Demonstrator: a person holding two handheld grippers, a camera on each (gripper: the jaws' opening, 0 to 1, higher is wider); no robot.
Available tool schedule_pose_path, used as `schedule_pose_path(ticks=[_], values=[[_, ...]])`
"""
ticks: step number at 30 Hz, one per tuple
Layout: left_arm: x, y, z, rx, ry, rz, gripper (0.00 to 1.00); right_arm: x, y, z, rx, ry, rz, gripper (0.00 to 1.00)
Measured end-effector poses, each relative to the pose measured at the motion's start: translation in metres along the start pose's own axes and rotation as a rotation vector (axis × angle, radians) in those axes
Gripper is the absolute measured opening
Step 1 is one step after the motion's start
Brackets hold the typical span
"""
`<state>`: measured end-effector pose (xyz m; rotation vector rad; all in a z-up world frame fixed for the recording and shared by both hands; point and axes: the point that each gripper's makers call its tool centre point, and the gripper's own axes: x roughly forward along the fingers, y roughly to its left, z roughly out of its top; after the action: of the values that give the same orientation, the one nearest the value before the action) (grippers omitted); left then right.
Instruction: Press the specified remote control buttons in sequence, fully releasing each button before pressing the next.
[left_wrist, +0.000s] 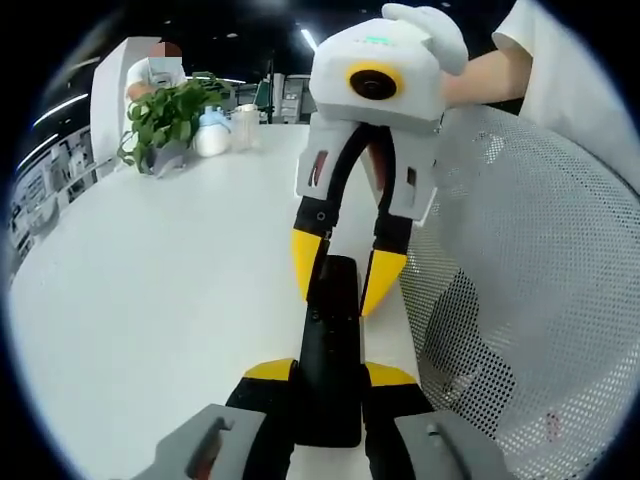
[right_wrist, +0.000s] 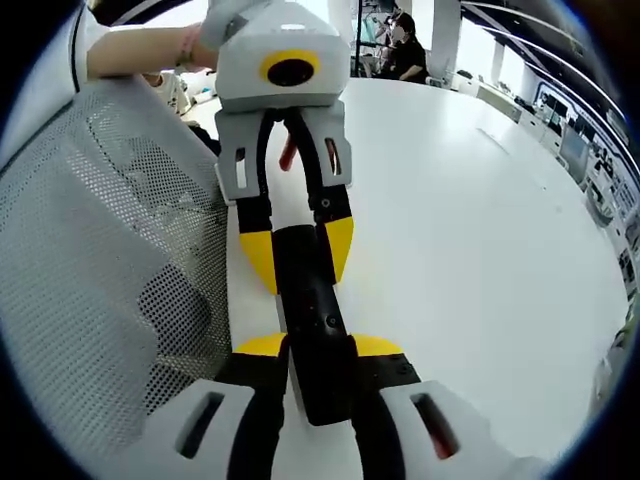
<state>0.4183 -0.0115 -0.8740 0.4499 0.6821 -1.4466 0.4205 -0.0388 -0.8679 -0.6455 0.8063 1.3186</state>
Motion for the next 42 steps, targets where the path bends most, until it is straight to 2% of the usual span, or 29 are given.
schedule_pose_path(ticks=[2, 3, 4, 5, 9, 17, 25, 33, 36, 38, 42], values=[[0.0, 0.0, 0.0, 0.002, 0.001, 0.0, 0.25, 0.001, -0.001, 0.0, 0.005, 0.009, 0.001, 0.25], [0.0, 0.0, 0.0, 0.001, 0.001, 0.0, 0.25, 0.003, 0.0, -0.005, 0.011, 0.044, 0.004, 0.27], [0.0, 0.0, 0.0, 0.0, 0.0, 0.0, 0.25, 0.004, -0.001, -0.011, -0.021, 0.081, 0.002, 0.28], [0.0, 0.0, 0.0, -0.002, 0.0, 0.0, 0.25, 0.008, -0.002, -0.012, -0.07, 0.086, -0.006, 0.27], [0.001, 0.001, 0.0, -0.003, -0.001, 0.0, 0.25, 0.006, -0.002, -0.011, -0.029, 0.067, -0.01, 0.26], [0.001, 0.0, 0.0, -0.005, -0.005, 0.0, 0.25, 0.003, -0.003, -0.015, 0.001, 0.042, -0.026, 0.27], [0.003, -0.002, 0.001, 0.029, 0.016, 0.007, 0.25, 0.003, -0.002, -0.015, -0.017, 0.037, -0.025, 0.27], [0.003, -0.004, 0.002, 0.046, 0.038, 0.016, 0.25, 0.003, -0.002, -0.014, -0.005, 0.058, -0.046, 0.27], [0.005, -0.003, 0.004, 0.135, 0.058, 0.035, 0.25, 0.004, -0.003, -0.013, -0.014, 0.088, -0.033, 0.26], [0.01, -0.003, 0.007, 0.083, 0.062, 0.049, 0.25, 0.005, -0.002, -0.013, -0.037, 0.111, -0.023, 0.26], [0.014, -0.002, 0.011, 0.091, 0.08, 0.054, 0.25, 0.004, -0.001, -0.014, -0.039, 0.116, -0.021, 0.26]])
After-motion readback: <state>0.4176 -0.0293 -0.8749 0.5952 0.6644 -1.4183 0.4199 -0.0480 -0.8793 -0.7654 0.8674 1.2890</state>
